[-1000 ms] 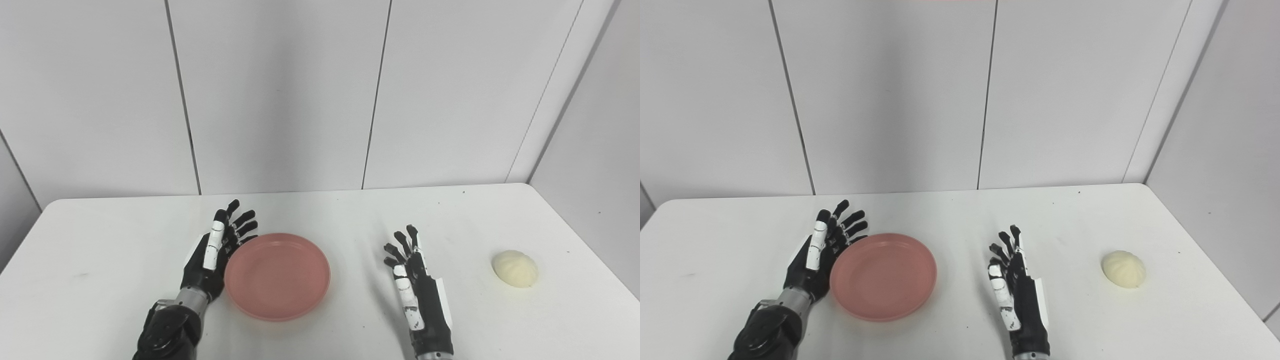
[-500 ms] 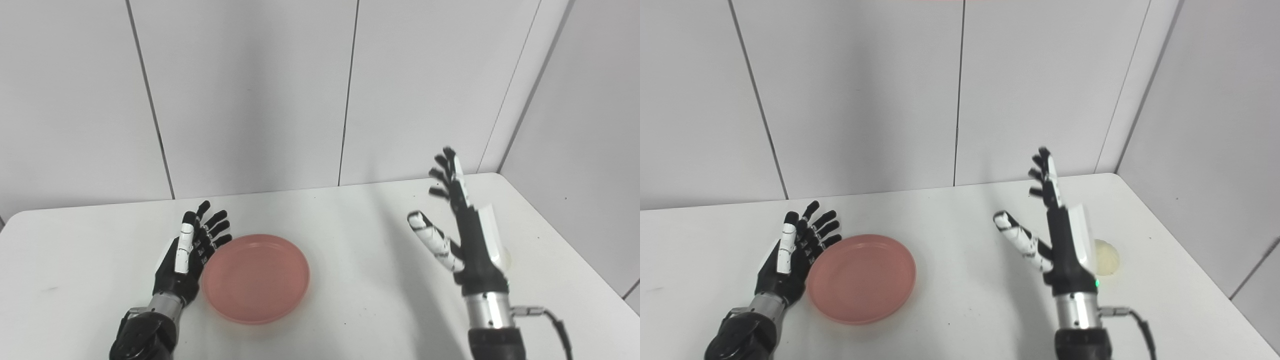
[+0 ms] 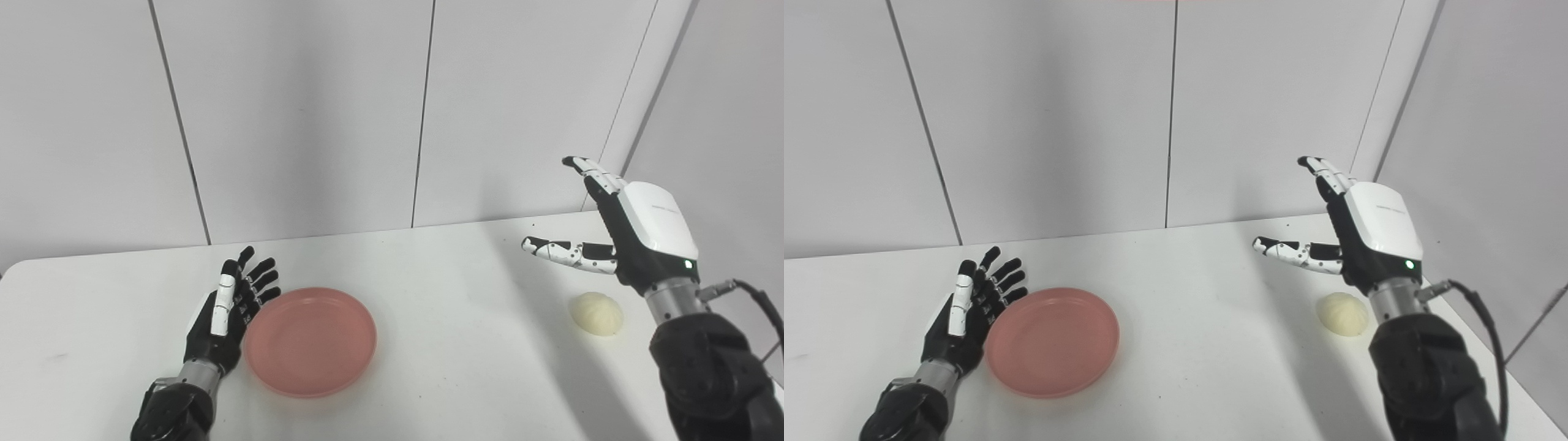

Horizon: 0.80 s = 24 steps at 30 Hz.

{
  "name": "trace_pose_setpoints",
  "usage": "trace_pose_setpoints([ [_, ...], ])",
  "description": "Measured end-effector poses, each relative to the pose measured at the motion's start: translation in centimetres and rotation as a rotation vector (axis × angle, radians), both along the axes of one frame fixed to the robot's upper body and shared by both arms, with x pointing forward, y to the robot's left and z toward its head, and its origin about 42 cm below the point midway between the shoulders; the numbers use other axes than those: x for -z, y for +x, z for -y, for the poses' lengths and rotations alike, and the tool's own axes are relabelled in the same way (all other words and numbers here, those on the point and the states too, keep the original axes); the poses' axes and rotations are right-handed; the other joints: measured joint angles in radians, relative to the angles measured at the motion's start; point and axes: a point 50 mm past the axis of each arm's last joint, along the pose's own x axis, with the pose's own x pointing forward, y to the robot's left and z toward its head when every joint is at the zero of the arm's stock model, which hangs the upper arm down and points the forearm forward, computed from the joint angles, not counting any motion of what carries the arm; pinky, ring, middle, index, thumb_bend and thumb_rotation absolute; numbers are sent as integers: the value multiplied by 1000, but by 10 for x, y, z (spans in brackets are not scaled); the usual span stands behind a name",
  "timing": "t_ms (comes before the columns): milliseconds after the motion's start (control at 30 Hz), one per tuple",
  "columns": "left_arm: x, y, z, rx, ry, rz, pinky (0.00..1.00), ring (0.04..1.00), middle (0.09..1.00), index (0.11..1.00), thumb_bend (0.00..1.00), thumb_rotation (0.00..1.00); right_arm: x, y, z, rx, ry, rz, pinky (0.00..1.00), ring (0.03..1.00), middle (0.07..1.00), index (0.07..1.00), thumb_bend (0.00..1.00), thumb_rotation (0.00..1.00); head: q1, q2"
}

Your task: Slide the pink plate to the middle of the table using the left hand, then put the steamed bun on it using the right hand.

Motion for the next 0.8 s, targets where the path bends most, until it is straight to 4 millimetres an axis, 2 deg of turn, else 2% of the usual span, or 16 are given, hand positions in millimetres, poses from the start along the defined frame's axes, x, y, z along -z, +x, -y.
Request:
trace_pose_setpoints([
  [67, 0, 0, 1, 2, 2, 0, 809, 874, 887, 1000, 797, 974, -6, 2, 5, 40, -16, -69, 744, 959, 945, 872, 1000, 603, -2, -2],
  [200, 0, 1, 2, 5, 4, 1, 810, 872, 883, 1000, 814, 966, -6, 10, 14, 110, -72, -178, 686, 897, 904, 845, 1000, 591, 2, -8],
  [333, 1, 1, 3, 6, 5, 1, 815, 874, 881, 1000, 822, 956, 3, 20, 33, 175, -86, -277, 727, 896, 900, 843, 1000, 553, 11, -9],
  [567, 0, 1, 5, 15, 23, 9, 810, 864, 858, 1000, 820, 969, 25, 35, 47, 218, -73, -353, 769, 905, 892, 825, 1000, 509, 11, -9],
  [633, 0, 1, 5, 15, 22, 10, 819, 864, 860, 1000, 826, 959, 29, 37, 47, 220, -80, -375, 709, 877, 903, 836, 1000, 505, 12, -14],
  [667, 0, 1, 5, 15, 22, 10, 819, 867, 862, 1000, 826, 956, 32, 38, 48, 223, -89, -393, 641, 818, 863, 824, 1000, 480, 14, -14],
  [733, 0, 1, 5, 15, 23, 10, 810, 869, 865, 1000, 824, 960, 37, 41, 51, 228, -96, -434, 595, 779, 840, 817, 1000, 462, 14, -14],
  [800, 0, 1, 5, 16, 24, 10, 800, 871, 867, 1000, 826, 963, 43, 43, 54, 240, -92, -472, 592, 762, 822, 818, 1000, 467, 14, -12],
])
